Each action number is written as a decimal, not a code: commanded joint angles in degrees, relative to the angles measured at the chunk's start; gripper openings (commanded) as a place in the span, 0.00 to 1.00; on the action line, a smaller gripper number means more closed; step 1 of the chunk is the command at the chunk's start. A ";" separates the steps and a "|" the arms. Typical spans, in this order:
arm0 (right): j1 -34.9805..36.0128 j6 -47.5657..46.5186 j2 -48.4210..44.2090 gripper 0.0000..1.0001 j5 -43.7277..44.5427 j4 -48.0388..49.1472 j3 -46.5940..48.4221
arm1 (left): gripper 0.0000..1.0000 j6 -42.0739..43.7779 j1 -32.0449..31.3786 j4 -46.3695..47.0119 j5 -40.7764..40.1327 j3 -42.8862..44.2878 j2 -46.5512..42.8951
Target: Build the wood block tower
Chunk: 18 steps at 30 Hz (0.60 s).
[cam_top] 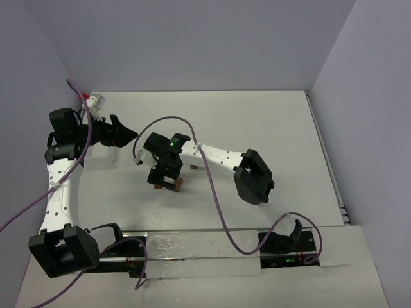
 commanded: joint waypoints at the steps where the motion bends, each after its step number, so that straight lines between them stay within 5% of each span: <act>1: 0.22 1.23 3.34 1.00 0.13 -2.98 2.93 | 0.99 -0.17 -0.39 -0.21 4.67 0.51 -1.25; 18: -1.03 -0.17 5.91 0.99 -1.01 -1.03 0.18 | 0.99 0.16 0.22 -0.76 4.47 0.42 -1.33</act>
